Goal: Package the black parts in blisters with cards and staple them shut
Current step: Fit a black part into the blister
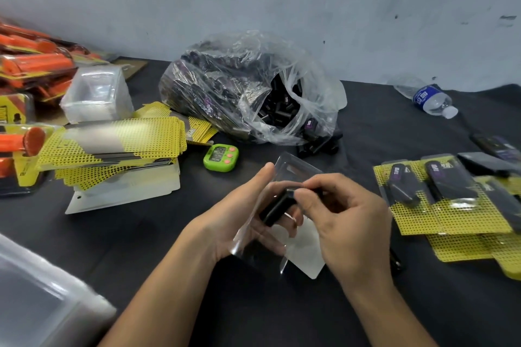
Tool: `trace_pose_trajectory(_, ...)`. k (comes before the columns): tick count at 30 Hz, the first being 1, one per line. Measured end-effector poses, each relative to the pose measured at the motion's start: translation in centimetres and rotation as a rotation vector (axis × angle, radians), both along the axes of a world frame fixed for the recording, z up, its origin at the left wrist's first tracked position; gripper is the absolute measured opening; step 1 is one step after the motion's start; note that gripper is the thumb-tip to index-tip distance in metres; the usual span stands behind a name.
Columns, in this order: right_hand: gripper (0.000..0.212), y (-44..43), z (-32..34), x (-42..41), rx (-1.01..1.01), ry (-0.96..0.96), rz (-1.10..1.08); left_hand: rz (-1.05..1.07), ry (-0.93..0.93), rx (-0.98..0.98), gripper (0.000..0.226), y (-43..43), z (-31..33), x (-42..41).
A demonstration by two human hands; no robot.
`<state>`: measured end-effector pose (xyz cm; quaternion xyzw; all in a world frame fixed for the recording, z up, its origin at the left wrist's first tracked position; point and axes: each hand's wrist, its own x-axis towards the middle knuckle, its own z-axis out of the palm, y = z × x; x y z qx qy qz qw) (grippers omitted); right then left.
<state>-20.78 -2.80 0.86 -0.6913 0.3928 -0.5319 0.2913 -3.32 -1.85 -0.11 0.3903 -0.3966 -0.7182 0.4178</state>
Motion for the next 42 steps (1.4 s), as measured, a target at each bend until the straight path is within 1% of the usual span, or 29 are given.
trace_pose_trajectory(2,0.032,0.1,0.0,0.1,-0.064,0.128,0.050,-0.014,-0.025,0.017,0.067,0.0,0.1,0.0)
trace_pose_trajectory(3,0.033,0.2,0.0,0.1,-0.100,0.183,0.063,-0.019,-0.043,0.019,0.067,0.0,0.1,0.0)
trace_pose_trajectory(7,0.029,-0.1,-0.1,0.1,-0.216,0.340,0.045,-0.018,-0.078,0.023,0.064,0.0,0.1,-0.3)
trace_pose_trajectory(10,0.033,-0.3,-0.1,0.2,-0.214,0.440,0.072,0.008,-0.071,0.056,0.064,-0.1,0.2,-0.5)
trace_pose_trajectory(12,0.037,-0.5,-0.3,0.1,-0.200,0.464,0.058,0.021,-0.079,0.065,0.066,-0.2,0.3,-0.6)
trace_pose_trajectory(18,0.036,-0.3,-0.7,0.3,-0.347,0.362,-0.107,-0.001,-0.051,0.043,0.073,-0.1,0.4,-0.5)
trace_pose_trajectory(20,0.035,-0.4,-0.5,0.1,-0.371,0.331,-0.197,0.014,-0.049,0.035,0.077,-0.2,0.1,-0.5)
trace_pose_trajectory(23,0.030,-0.4,-0.2,-0.3,-0.417,0.293,-0.292,0.050,0.004,0.054,0.077,-0.3,-0.1,-0.5)
trace_pose_trajectory(25,0.030,-0.2,-0.4,-0.1,-0.439,0.268,-0.284,0.062,0.032,0.070,0.074,-0.4,-0.2,-0.6)
trace_pose_trajectory(30,0.032,0.5,-1.1,1.3,-0.414,0.227,-0.109,0.102,0.070,0.061,0.059,-0.5,-0.3,-0.6)
trace_pose_trajectory(33,0.028,0.5,-0.9,1.0,-0.444,0.198,-0.060,0.171,0.089,0.066,0.063,-0.6,-0.4,-0.4)
trace_pose_trajectory(35,0.023,0.7,-0.6,0.7,-0.441,0.166,-0.065,0.184,0.054,0.036,0.064,-0.6,-0.3,-0.4)
trace_pose_trajectory(38,0.024,0.7,-0.2,0.3,-0.366,0.163,-0.199,0.162,0.036,0.002,0.066,-0.4,0.0,-0.6)
trace_pose_trajectory(40,0.019,0.6,-0.1,0.2,-0.321,0.178,-0.332,0.149,0.050,-0.008,0.066,-0.2,0.2,-0.8)
trace_pose_trajectory(42,0.014,0.5,0.0,0.2,-0.265,0.165,-0.406,0.145,0.056,-0.012,0.066,-0.1,0.3,-0.9)
